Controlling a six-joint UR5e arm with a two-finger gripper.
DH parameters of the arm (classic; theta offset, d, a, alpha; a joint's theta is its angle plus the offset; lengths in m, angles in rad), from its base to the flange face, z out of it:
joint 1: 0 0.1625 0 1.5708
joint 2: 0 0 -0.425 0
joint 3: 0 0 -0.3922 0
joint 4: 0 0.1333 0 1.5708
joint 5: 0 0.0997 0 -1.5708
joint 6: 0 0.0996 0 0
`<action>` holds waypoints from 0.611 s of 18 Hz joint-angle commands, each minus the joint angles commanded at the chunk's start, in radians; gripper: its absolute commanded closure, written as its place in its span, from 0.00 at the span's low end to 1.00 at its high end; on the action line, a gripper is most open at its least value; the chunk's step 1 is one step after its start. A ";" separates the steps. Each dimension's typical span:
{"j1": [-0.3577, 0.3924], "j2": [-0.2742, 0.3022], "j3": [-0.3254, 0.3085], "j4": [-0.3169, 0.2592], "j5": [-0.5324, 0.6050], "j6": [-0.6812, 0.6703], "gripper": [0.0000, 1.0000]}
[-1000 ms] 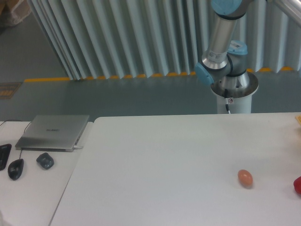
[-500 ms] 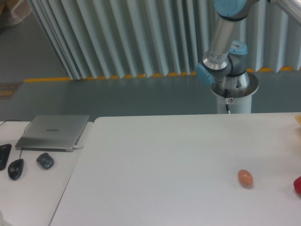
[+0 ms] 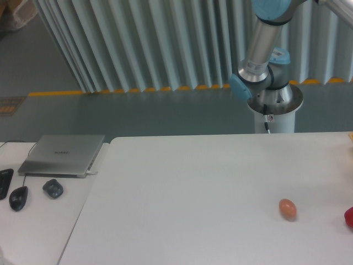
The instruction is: Place the triangular bread on the table
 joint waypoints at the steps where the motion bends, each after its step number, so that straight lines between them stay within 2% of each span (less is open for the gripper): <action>1: 0.000 0.000 0.012 -0.026 0.000 -0.006 0.69; 2: 0.000 -0.002 0.043 -0.087 -0.002 -0.037 0.73; 3: 0.000 0.000 0.055 -0.118 -0.002 -0.057 0.75; 6: 0.000 0.021 0.058 -0.146 -0.002 -0.063 0.76; 7: 0.000 0.032 0.061 -0.170 -0.002 -0.063 0.80; 11: -0.002 0.084 0.097 -0.290 -0.003 -0.063 0.80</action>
